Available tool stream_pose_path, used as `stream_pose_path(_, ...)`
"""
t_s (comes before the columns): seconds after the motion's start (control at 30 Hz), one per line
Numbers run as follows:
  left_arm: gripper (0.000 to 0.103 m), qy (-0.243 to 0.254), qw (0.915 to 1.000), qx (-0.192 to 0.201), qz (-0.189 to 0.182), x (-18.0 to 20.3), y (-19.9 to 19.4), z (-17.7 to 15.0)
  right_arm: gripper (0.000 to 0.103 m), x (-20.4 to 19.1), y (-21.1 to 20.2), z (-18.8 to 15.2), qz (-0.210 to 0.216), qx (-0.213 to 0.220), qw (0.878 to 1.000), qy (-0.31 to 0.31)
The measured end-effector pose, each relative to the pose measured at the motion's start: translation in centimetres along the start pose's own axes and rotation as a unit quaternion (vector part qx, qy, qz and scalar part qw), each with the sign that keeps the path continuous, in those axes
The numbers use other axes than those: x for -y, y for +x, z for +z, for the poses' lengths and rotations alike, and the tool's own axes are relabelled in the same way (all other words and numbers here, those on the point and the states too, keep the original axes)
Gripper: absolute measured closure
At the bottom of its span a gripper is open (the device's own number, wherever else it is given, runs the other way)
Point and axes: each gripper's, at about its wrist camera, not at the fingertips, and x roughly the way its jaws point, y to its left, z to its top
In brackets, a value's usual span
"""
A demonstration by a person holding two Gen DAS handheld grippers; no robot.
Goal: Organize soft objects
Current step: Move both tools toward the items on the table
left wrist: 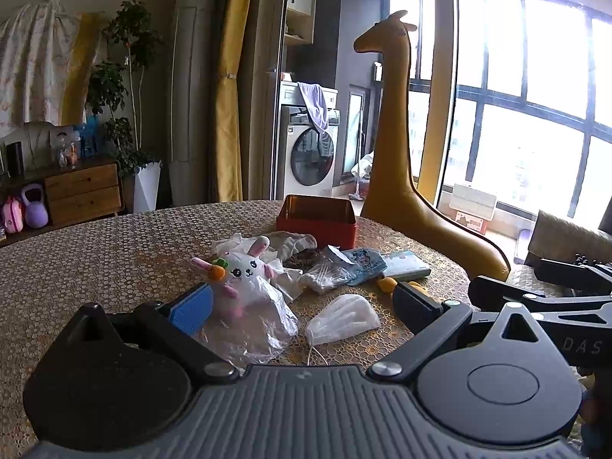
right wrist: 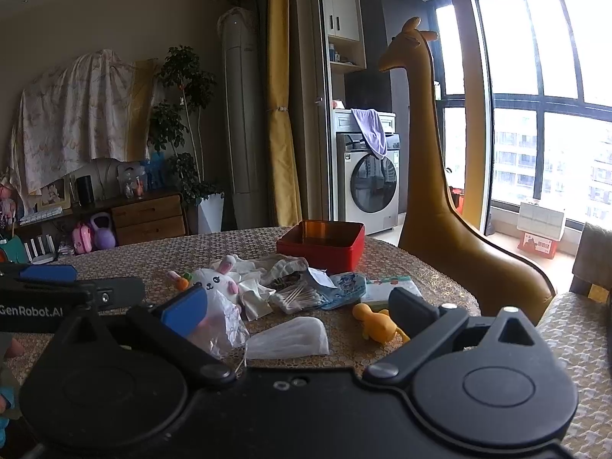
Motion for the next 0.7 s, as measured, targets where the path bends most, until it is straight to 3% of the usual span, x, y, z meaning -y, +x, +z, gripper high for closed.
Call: stream_pose_path(0.7, 0.002, -0.008, 1.0000, 0.002, -0.001, -0.45, -0.18, 0.32, 0.002, 0.05, -0.02, 0.21, 0.000, -0.001, 1.000, 0.003)
